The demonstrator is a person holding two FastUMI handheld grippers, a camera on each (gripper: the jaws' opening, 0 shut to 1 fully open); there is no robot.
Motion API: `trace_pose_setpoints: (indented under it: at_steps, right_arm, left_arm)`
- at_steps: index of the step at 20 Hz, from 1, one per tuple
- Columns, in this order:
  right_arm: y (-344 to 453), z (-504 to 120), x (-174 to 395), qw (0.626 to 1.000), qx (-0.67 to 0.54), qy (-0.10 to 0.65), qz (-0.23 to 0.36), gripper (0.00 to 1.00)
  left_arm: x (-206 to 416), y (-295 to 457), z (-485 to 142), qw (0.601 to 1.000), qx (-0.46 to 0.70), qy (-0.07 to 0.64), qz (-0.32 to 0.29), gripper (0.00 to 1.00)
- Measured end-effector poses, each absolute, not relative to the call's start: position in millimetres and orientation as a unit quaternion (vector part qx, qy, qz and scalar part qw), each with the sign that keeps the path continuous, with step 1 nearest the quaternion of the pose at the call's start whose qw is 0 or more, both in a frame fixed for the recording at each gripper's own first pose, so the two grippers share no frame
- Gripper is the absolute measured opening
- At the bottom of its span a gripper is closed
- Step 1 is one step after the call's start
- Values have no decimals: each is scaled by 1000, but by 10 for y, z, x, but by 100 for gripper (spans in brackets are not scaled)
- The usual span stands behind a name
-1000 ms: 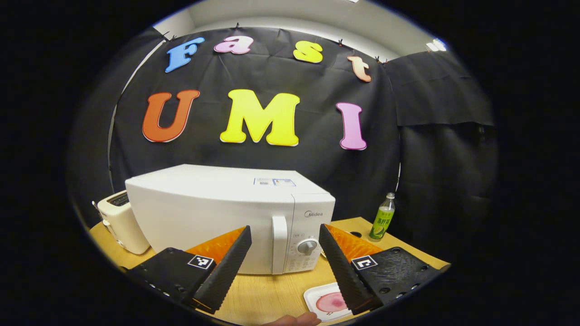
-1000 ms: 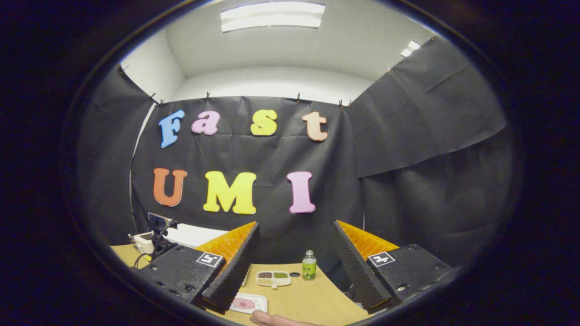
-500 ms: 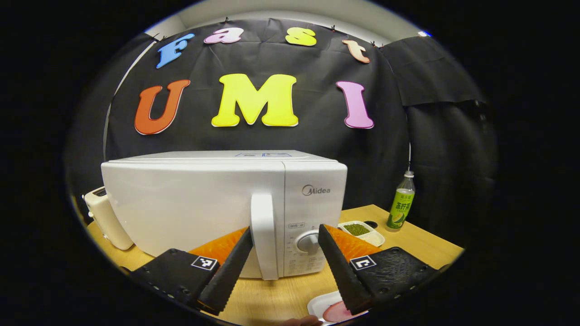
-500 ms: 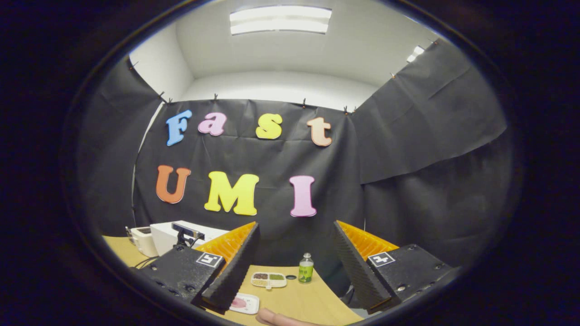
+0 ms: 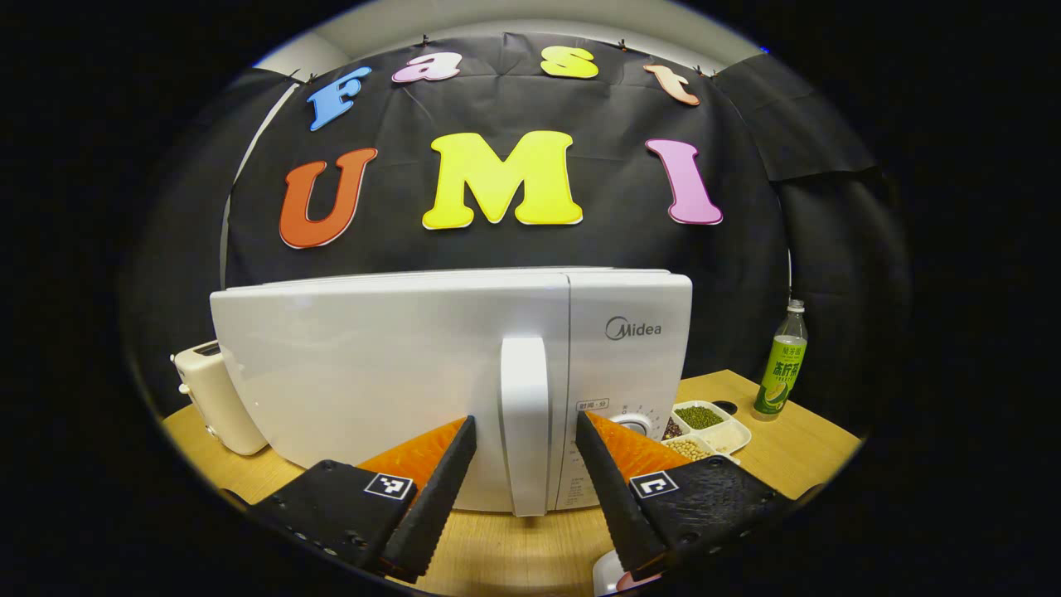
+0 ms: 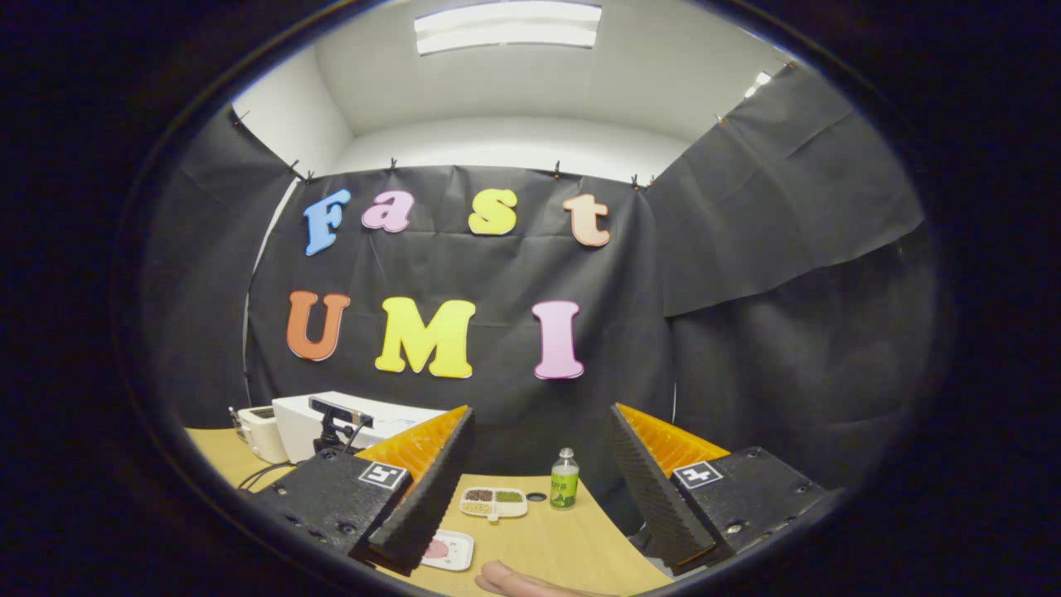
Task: Open the microwave oven with the left hand, put the food in, and close the microwave oven.
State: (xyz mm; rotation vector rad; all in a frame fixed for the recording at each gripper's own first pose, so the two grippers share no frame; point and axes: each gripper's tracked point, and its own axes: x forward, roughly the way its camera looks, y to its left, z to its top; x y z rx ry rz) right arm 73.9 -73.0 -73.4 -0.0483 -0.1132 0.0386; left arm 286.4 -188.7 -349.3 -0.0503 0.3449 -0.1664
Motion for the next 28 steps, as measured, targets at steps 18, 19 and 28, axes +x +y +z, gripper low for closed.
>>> trace_pose_setpoints:
  at_steps: [18,19,28]
  right_arm:
    - [-601,-870,570,999,-33,-14,35,100]
    - [-541,-853,517,998,-30,-17,43,100]
    - [-166,-979,19,998,-1,9,70,100]
  left_arm:
    - [2318,-1750,-3375,975,-15,158,-153,1]
    - [2197,-1706,-3358,973,-25,159,-168,1]
    - [1260,-978,-3257,969,-22,158,-188,1]
